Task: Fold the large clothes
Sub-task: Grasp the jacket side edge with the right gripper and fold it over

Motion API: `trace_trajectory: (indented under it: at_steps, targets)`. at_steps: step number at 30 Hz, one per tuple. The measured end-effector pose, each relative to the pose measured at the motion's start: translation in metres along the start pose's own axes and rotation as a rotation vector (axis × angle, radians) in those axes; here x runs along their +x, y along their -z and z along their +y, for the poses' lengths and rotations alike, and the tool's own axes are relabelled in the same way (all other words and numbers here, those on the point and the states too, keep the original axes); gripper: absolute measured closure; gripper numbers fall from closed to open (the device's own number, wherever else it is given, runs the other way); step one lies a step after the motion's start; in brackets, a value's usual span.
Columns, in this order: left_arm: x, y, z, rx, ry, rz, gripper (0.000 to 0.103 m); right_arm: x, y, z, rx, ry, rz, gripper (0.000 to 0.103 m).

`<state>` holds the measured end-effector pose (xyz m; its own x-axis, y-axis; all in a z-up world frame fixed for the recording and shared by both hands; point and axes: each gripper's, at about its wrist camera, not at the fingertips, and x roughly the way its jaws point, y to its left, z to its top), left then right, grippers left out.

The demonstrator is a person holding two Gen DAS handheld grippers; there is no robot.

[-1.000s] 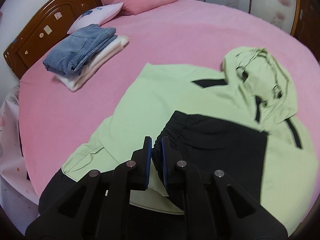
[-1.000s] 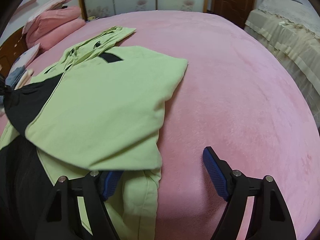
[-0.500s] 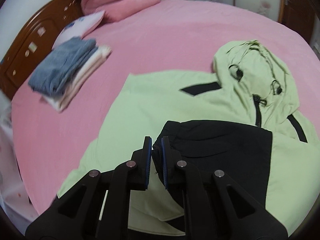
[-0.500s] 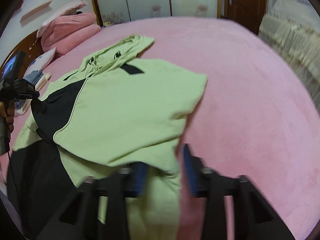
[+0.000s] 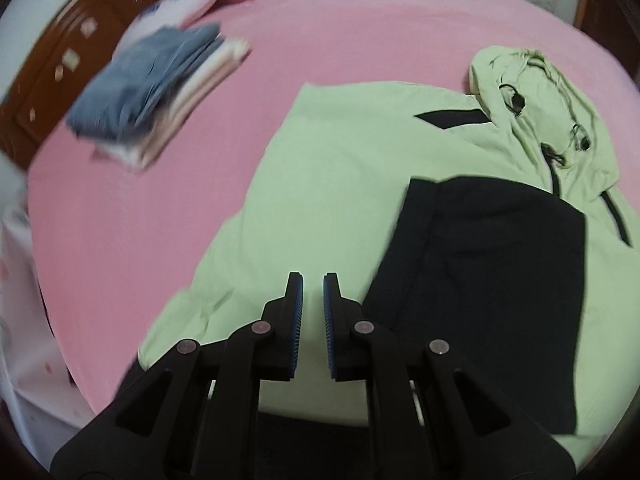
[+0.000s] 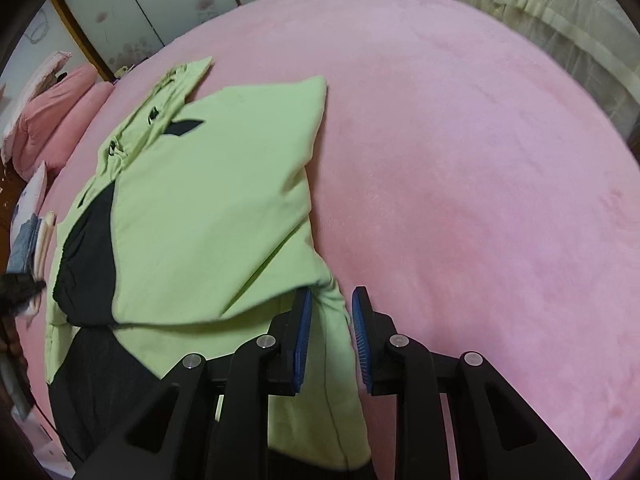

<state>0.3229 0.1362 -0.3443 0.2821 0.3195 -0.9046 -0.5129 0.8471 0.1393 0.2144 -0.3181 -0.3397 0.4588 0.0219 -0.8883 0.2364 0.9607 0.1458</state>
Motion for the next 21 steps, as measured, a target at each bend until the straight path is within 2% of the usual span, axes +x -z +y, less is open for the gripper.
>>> trace_trajectory:
  at_steps: [2, 4, 5, 6, 8, 12, 14, 15, 16, 18, 20, 21]
  targets:
    - [-0.013, 0.011, 0.010, -0.035, 0.077, 0.014, 0.095, -0.011, 0.002, 0.003, -0.003, 0.001, -0.017, 0.082]
    - [-0.028, 0.025, 0.009, -0.035, 0.200, 0.051, 0.095, -0.035, 0.005, 0.014, -0.028, -0.026, -0.039, 0.082]
    - [-0.034, 0.033, 0.001, -0.004, 0.250, 0.074, 0.095, -0.038, 0.004, 0.031, -0.060, -0.085, 0.032, 0.082]
    - [-0.039, 0.039, -0.008, 0.037, 0.288, 0.091, 0.095, -0.038, 0.004, 0.031, -0.060, -0.085, 0.032, 0.082]
    - [-0.048, 0.051, -0.031, 0.120, 0.333, 0.086, 0.095, -0.032, 0.005, 0.056, -0.092, -0.176, 0.099, 0.092]
    - [-0.055, 0.062, -0.083, 0.239, 0.381, 0.072, 0.095, -0.009, 0.002, 0.106, -0.046, -0.381, 0.127, 0.095]
    - [-0.046, 0.059, -0.105, 0.253, 0.432, 0.099, 0.095, 0.009, -0.004, 0.126, -0.048, -0.388, 0.152, 0.096]
    - [-0.038, 0.057, -0.116, 0.246, 0.459, 0.134, 0.096, 0.029, -0.010, 0.136, -0.018, -0.389, 0.195, 0.096]
    - [-0.031, 0.055, -0.123, 0.241, 0.470, 0.162, 0.099, 0.029, -0.010, 0.136, -0.018, -0.389, 0.195, 0.096]
    - [-0.014, 0.051, -0.134, 0.264, 0.431, 0.188, 0.100, 0.041, -0.014, 0.135, 0.023, -0.381, 0.233, 0.096]
    - [0.002, 0.048, -0.139, 0.342, 0.277, 0.163, 0.100, 0.047, -0.015, 0.122, 0.056, -0.388, 0.241, 0.097]
    - [0.014, 0.046, -0.137, 0.393, 0.117, 0.139, 0.100, 0.048, -0.017, 0.113, 0.063, -0.367, 0.233, 0.097]
